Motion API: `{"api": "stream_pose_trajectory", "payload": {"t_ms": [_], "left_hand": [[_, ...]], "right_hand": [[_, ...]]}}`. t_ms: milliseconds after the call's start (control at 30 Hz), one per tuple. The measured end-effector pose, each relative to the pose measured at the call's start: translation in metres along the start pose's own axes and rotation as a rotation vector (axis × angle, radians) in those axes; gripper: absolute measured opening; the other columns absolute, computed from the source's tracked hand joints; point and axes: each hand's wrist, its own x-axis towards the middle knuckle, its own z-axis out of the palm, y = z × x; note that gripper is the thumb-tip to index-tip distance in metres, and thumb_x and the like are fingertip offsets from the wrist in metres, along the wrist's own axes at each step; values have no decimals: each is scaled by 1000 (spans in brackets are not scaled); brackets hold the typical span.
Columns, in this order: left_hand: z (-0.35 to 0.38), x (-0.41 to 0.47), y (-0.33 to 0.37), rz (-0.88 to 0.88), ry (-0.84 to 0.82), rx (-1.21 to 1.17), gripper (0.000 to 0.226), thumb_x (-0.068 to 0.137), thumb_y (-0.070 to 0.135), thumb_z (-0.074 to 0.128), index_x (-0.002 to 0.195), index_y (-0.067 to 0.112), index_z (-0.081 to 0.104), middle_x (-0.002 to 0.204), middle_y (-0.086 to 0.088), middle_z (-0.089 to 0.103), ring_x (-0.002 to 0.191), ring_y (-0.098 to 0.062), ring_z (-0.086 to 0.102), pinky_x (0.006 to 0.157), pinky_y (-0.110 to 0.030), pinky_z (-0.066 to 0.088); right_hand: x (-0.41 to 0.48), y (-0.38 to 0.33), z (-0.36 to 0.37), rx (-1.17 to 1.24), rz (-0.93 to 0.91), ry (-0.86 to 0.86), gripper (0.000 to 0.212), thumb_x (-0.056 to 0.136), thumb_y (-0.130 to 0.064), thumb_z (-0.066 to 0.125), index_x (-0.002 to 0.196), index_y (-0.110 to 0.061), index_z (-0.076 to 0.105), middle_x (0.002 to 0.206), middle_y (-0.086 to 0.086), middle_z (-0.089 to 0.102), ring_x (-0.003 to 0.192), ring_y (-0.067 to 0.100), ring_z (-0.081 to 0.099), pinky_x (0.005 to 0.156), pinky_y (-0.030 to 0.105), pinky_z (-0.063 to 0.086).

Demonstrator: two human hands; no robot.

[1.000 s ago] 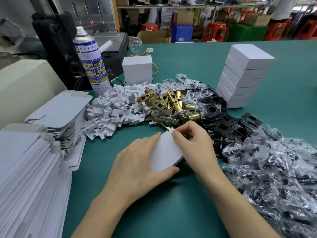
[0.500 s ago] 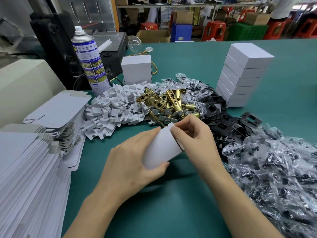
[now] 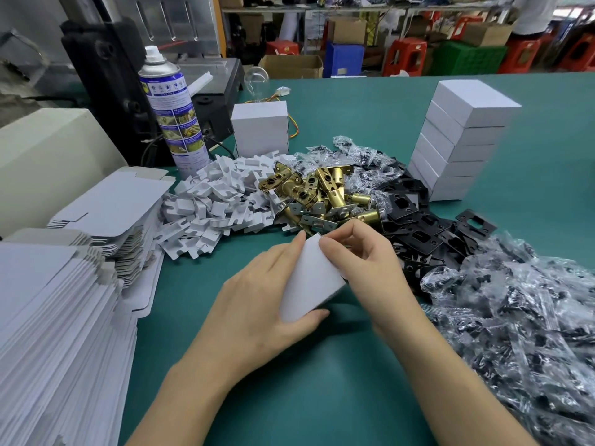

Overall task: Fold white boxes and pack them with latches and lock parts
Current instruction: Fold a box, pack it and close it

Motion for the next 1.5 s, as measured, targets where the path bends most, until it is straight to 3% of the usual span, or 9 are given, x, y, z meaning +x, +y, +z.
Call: {"api": "stream_pose_trajectory", "payload": {"t_ms": [267,467,700,800,900,1067,1167,1233,1500], "left_hand": [[2,1,-7,-116,72,-58,103,77,74,57,165,31,28,148,18,50,133,-4,46,106,-34,47],[1,1,-7,-150,74,-81,101,74,76,53,163,33,33,147,21,51,132,-5,49,106,-40,50],[2,1,-7,-207,97,-51,102,76,82,47,164,32,31,148,20,51,130,-6,51,101,-37,51],[2,0,-7,-229,94,-27,102,75,84,40,164,35,31,146,23,49,127,-6,53,94,-36,52],[3,2,-5,-234,66,-10,104,73,86,41,164,36,31,147,25,49,127,-6,53,95,-36,51],[0,6,-10,-294,38,-402,88,73,80,62,151,42,51,137,40,52,129,17,48,108,-22,44],[-8,8,-15,-442,47,-858,44,86,66,70,127,51,72,125,25,72,118,-6,69,93,-31,58],[-13,8,-13,-506,-9,-1039,37,86,58,63,121,54,74,124,18,75,109,-17,76,77,-31,64],[-5,7,-15,-536,29,-961,20,104,30,62,107,27,82,106,-7,79,87,-23,72,75,-42,57]], "right_hand": [[-1,-7,-5,15,148,-160,27,96,-18,62,113,-30,79,106,-10,78,103,8,71,82,38,64],[-1,-5,-4,27,173,-170,29,101,-12,59,119,-25,77,107,-11,78,102,8,72,76,31,63],[-6,-1,12,-93,119,-181,37,100,-33,63,137,-36,65,127,-16,71,116,1,63,107,42,51],[-11,0,16,-260,35,-185,43,96,-34,68,138,-42,63,93,-36,69,92,-5,63,90,22,50],[-11,0,15,-268,47,-193,39,96,-26,67,133,-39,67,65,-23,66,64,7,64,67,18,49],[-4,-5,1,-122,107,-136,22,99,-15,65,113,-25,77,96,-11,77,62,2,63,56,20,51],[-4,-6,-3,-40,158,-147,15,98,-20,67,100,-28,79,91,-8,77,67,6,64,58,22,52],[-5,-7,-1,-26,160,-178,15,98,-24,67,98,-31,80,87,-5,76,68,9,62,58,26,51],[-7,-10,1,-12,213,-215,13,96,-26,72,89,-19,80,73,-9,69,56,10,56,53,24,47]]}}
